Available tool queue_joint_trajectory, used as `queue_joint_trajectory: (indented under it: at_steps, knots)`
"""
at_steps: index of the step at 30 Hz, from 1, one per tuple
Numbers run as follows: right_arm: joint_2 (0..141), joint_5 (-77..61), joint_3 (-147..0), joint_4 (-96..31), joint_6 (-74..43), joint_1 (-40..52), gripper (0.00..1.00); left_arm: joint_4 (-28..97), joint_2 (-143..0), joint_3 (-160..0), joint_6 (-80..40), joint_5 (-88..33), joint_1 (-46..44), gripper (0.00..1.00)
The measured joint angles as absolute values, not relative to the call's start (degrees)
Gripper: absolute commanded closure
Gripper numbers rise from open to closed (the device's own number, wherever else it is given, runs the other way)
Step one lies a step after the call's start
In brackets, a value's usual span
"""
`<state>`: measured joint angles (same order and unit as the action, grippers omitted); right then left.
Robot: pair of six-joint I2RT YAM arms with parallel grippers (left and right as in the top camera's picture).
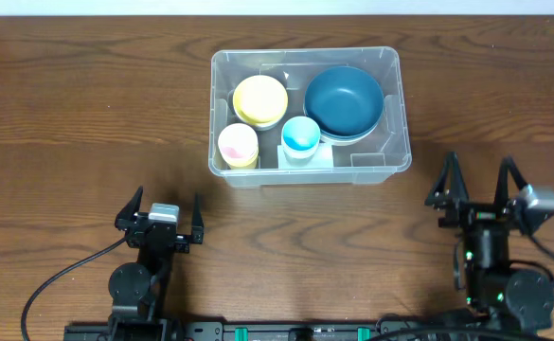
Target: Pack container
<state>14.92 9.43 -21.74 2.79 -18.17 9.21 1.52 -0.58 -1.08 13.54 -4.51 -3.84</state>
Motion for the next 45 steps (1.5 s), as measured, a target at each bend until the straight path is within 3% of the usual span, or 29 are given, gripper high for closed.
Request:
queue_joint_trajectory:
  at_steps: [9, 18, 32, 45]
  knots:
    - [3.5, 8.8, -8.3, 8.2, -18.2, 7.2, 0.01, 1.5, -0.6, -1.1, 13.5, -4.5, -3.8, 0.02]
    - [0.9, 6.6, -1.7, 8.5, -17.0, 5.0, 0.01, 1.5, -0.6, -1.1, 13.5, -4.5, -3.8, 0.02]
    - [0.7, 2.1, -0.4, -3.9, -12.1, 3.1, 0.01, 1.5, -0.6, -1.1, 13.5, -4.5, -3.8, 0.02]
    - [0.7, 1.9, -0.4, -3.9, -9.8, 3.1, 0.01, 1.5, -0.6, -1.1, 13.5, -4.5, -3.8, 0.02]
